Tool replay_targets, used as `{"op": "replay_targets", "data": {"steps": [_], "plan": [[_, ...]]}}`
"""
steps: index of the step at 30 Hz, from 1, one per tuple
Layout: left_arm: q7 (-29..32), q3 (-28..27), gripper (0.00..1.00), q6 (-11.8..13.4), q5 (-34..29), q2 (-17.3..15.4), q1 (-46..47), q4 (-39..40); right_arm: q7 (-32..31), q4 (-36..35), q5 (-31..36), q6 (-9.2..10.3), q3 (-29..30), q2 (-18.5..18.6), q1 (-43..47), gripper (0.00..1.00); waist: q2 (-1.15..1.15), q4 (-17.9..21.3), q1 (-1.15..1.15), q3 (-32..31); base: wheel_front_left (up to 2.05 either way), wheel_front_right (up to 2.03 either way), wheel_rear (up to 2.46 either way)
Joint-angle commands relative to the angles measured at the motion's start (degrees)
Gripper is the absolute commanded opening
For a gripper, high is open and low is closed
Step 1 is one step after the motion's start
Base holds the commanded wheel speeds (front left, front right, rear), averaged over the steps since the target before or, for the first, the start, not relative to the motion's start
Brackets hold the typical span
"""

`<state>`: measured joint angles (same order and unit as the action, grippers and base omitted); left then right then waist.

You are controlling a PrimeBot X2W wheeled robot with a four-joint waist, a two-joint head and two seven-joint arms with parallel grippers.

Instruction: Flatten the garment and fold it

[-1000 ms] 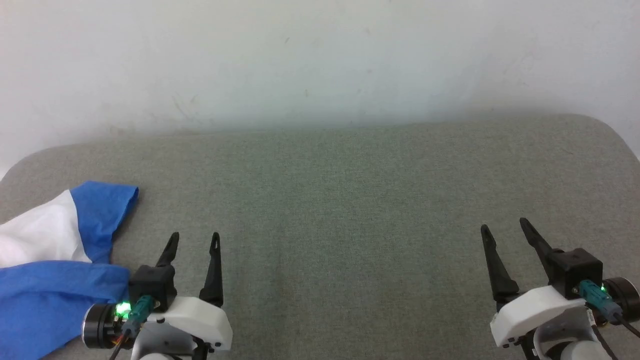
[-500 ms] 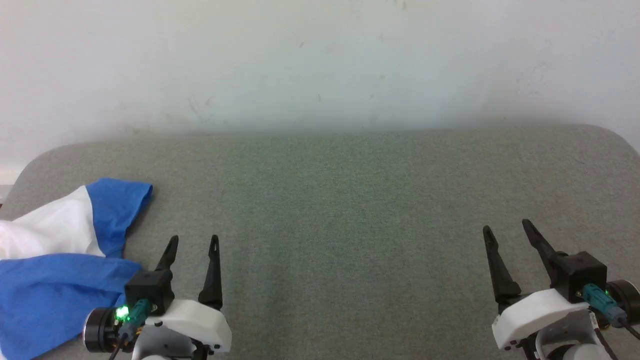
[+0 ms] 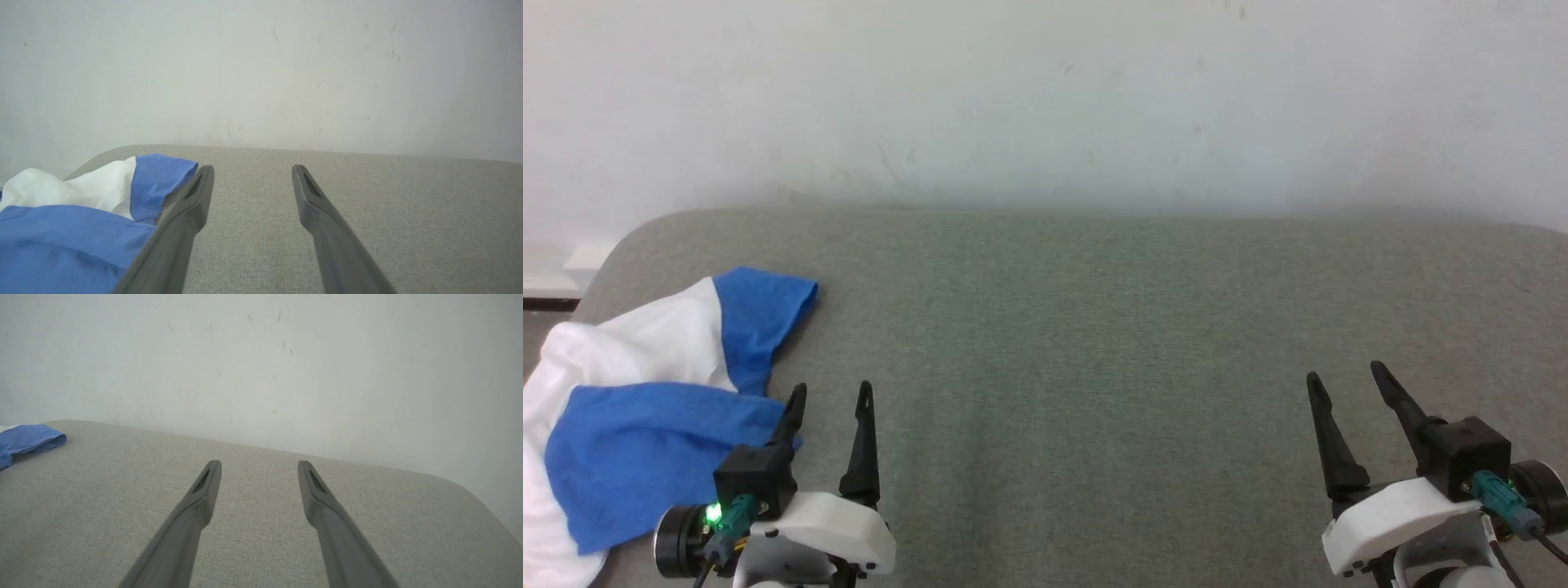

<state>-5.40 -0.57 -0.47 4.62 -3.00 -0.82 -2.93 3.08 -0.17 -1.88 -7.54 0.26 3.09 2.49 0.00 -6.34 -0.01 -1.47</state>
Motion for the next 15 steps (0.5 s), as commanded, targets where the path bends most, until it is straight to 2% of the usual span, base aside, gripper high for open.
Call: {"op": "replay_targets", "data": {"steps": [1,15], "plan": [[-0.62,-0.35,1.0,-0.22,0.82,0.04,-0.3,-0.33,0.44,-0.16,-0.24,0.02,-0.01,-0.09,-0.06,1.0,0.0,-1.36,0.0,0.11,0.0,0.0,0.0],[-2.3,-1.4,1.0,0.7,2.05,0.06,-0.46,-0.16,1.19,-0.16,0.09,0.03,-0.79,-0.11,-0.66,1.0,0.0,-9.27,0.0,0.46,0.0,0.0,0.0]]}}
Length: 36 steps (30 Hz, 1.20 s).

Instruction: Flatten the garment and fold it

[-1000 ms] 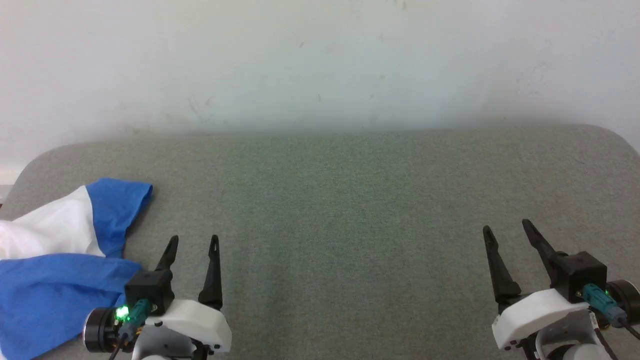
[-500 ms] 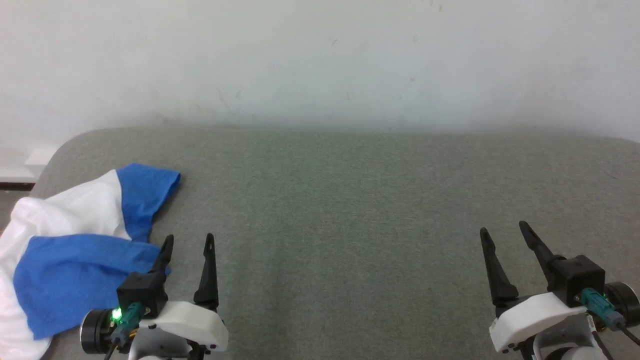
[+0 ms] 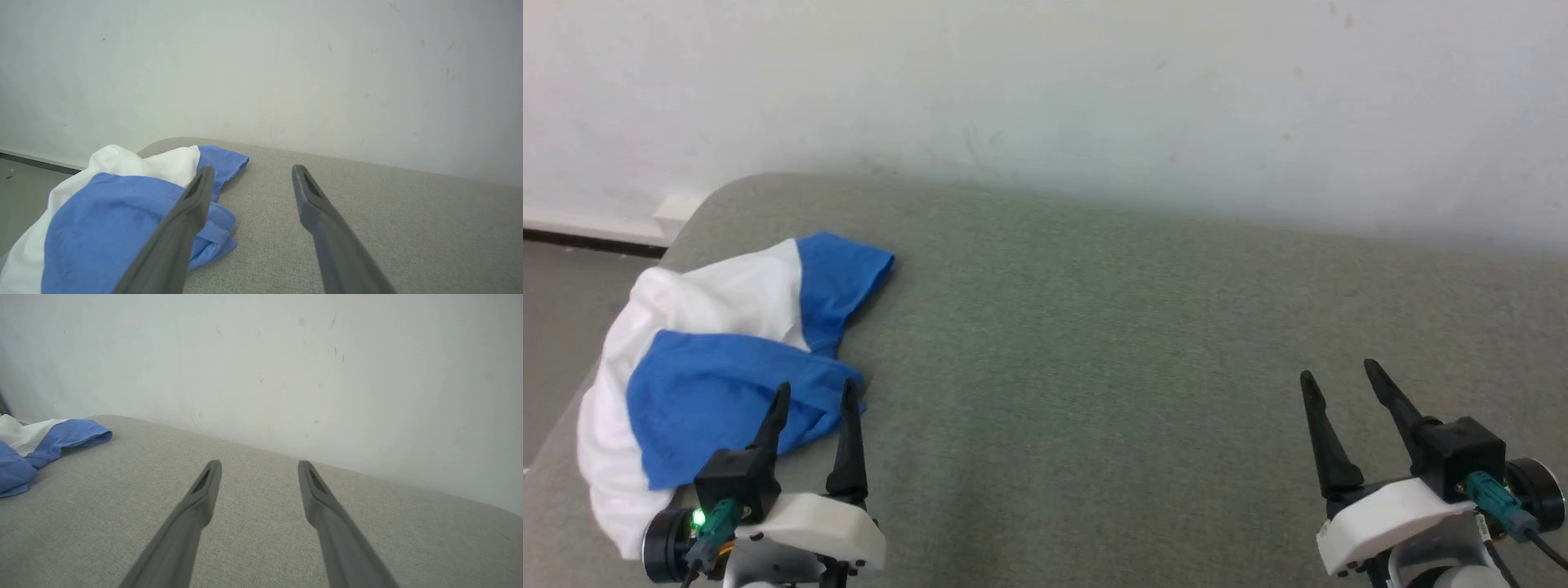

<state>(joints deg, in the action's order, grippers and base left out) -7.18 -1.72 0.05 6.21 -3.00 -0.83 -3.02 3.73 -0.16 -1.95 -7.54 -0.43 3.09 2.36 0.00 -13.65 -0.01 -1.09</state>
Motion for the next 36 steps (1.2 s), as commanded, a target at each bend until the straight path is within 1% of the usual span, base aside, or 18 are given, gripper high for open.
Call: {"op": "replay_targets", "data": {"steps": [1,9,20,30,36], "plan": [[-0.64,-0.33,1.0,0.25,0.51,0.06,-0.5,-0.04,0.53,-0.18,0.19,0.03,-0.24,-0.11,-0.56,1.0,0.0,-2.53,0.0,0.09,0.0,0.0,0.0],[-1.6,-1.09,1.0,0.66,1.21,0.07,-0.73,-0.04,0.54,-0.49,0.46,0.03,-1.12,-0.13,-0.65,1.0,0.0,-7.34,0.0,0.2,0.0,0.0,0.0],[-2.92,-1.95,1.0,0.93,2.61,0.08,-1.28,-0.62,0.65,-1.15,0.62,0.04,-2.15,-0.14,-0.84,1.0,0.0,-12.59,0.01,0.54,0.0,0.0,0.0],[-4.0,-2.33,1.0,1.13,3.96,0.09,-0.92,-0.79,0.59,-1.78,0.95,0.04,-2.17,-0.16,-0.76,1.0,0.0,-15.39,0.01,1.83,0.0,0.0,0.0],[-4.71,-4.12,1.0,-0.01,3.9,0.09,1.93,-0.5,0.09,-2.46,1.69,0.04,-2.75,-0.17,-1.33,1.0,0.0,-16.31,0.01,3.31,0.0,0.0,0.0]]}}
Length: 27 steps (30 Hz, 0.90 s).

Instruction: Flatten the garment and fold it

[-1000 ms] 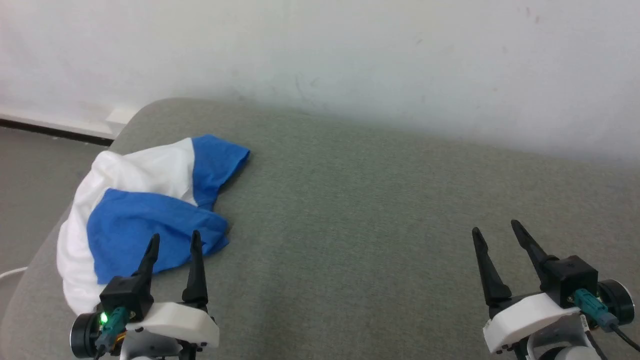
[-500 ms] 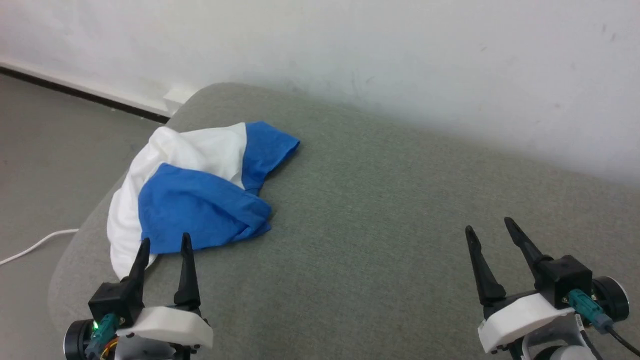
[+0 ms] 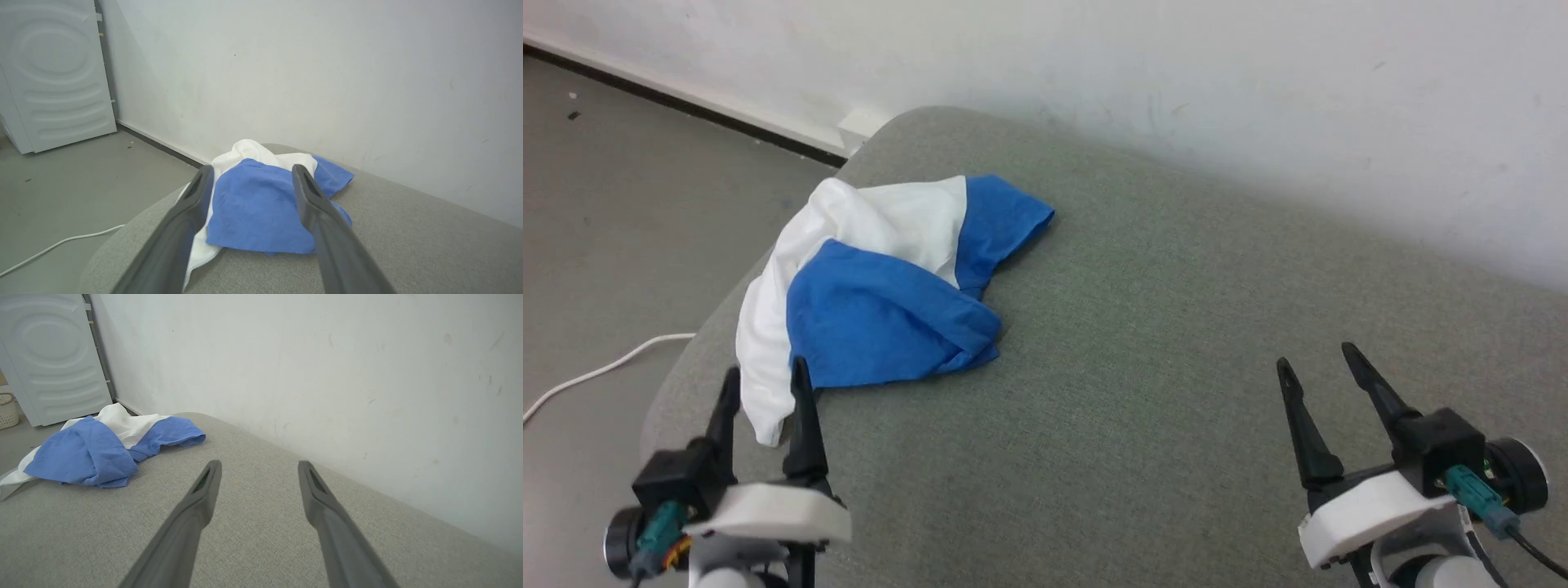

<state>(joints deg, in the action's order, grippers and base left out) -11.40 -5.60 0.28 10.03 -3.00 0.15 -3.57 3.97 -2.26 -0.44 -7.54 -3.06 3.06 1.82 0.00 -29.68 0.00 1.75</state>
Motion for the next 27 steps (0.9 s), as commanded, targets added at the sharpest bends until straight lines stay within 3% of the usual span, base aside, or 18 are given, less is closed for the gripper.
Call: {"op": "replay_targets", "data": {"steps": [1,9,15,21,27], "plan": [[-0.61,-0.53,1.0,-0.51,0.1,0.09,1.73,0.15,-0.29,-0.52,0.36,0.04,-0.31,-0.14,-0.92,1.0,0.0,-0.31,0.0,0.84,0.0,0.0,0.0],[-1.57,-4.19,1.0,-2.79,1.18,-1.67,12.26,-1.86,-2.17,-2.37,2.35,0.05,-1.27,-0.14,-2.6,1.0,0.0,2.11,0.0,5.07,0.0,0.0,0.0],[-1.74,-6.16,1.0,-4.28,3.21,-5.86,23.65,-9.99,-4.18,-4.14,3.31,0.05,-2.18,0.98,-4.95,1.0,0.0,6.17,0.0,11.04,0.0,0.0,0.0],[7.82,-5.21,1.0,-6.66,7.65,-11.77,35.48,-25.8,-5.61,-5.25,3.35,0.05,-2.3,2.28,-6.79,1.0,0.0,9.98,0.0,16.68,0.0,0.0,0.0],[23.38,-2.58,1.0,-7.68,14.03,-16.11,43.29,-41.22,-6.0,-5.14,2.98,0.05,-2.59,2.15,-7.88,1.0,0.0,12.72,0.0,20.67,0.0,0.0,0.0]]}}
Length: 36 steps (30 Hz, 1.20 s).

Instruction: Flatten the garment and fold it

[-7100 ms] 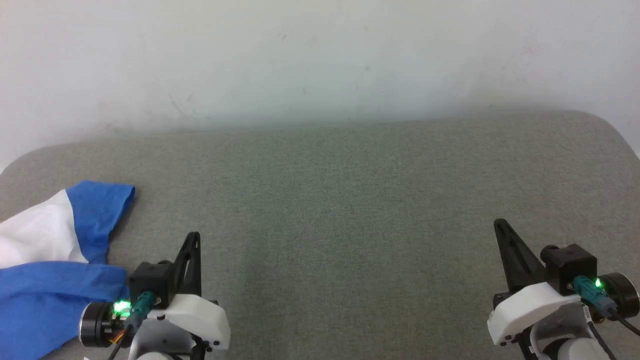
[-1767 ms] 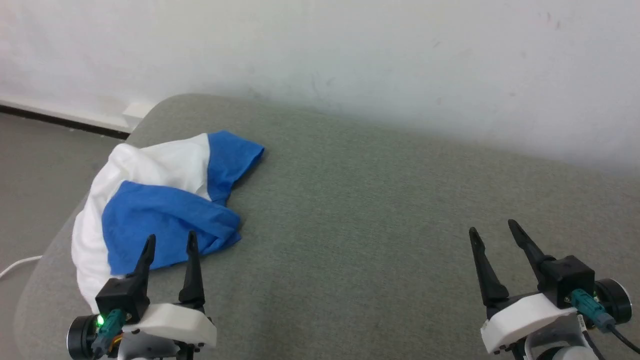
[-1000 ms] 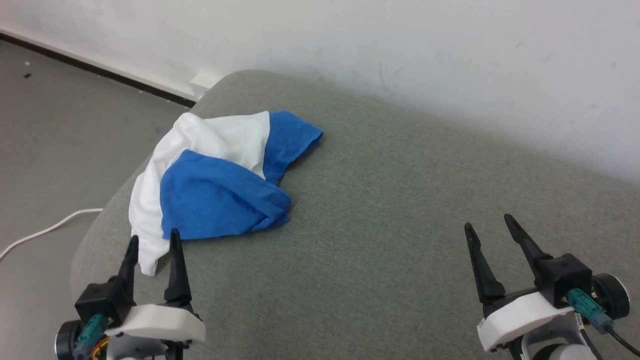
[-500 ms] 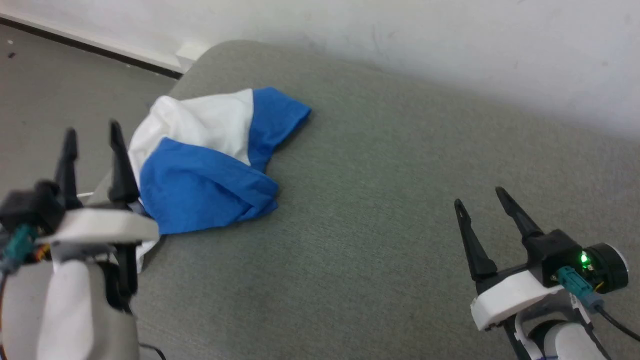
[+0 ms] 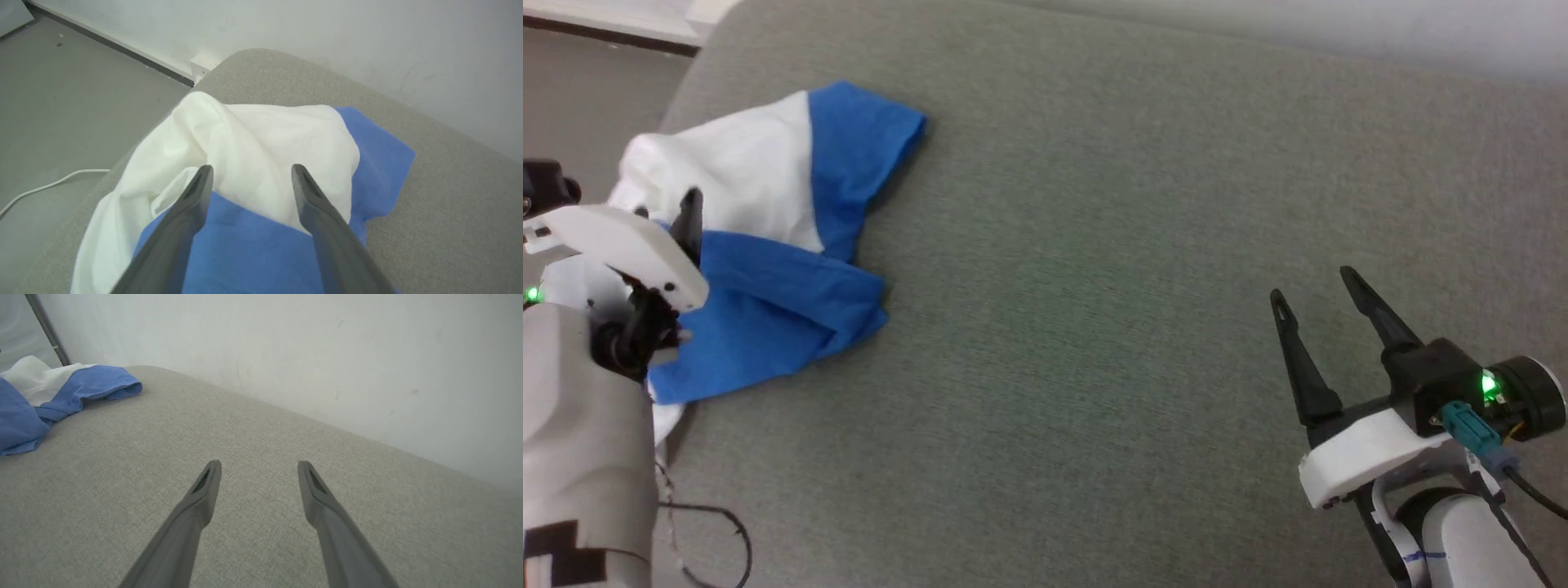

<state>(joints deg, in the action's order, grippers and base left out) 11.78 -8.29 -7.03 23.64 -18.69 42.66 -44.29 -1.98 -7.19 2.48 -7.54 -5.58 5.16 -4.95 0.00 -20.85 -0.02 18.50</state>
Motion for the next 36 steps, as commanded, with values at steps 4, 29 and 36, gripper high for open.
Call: {"op": "replay_targets", "data": {"steps": [4,29,36], "plan": [[9.59,2.49,1.0,-0.43,4.11,-2.38,2.31,-6.31,0.06,0.39,-0.21,0.05,-0.64,-0.06,-2.14,1.0,0.0,5.64,0.02,5.32,0.0,0.0,0.0],[-3.68,9.02,0.0,4.36,-1.35,-8.88,2.09,-12.31,5.07,6.82,-3.73,0.05,1.68,-2.06,-0.03,1.0,0.0,8.77,0.02,-6.32,0.0,0.0,0.0],[-18.88,11.33,0.0,6.4,-5.63,-9.85,5.14,-6.66,5.64,7.5,-4.79,0.05,2.22,-2.25,2.64,1.0,0.0,10.08,0.02,-11.25,0.0,0.0,0.0]]}}
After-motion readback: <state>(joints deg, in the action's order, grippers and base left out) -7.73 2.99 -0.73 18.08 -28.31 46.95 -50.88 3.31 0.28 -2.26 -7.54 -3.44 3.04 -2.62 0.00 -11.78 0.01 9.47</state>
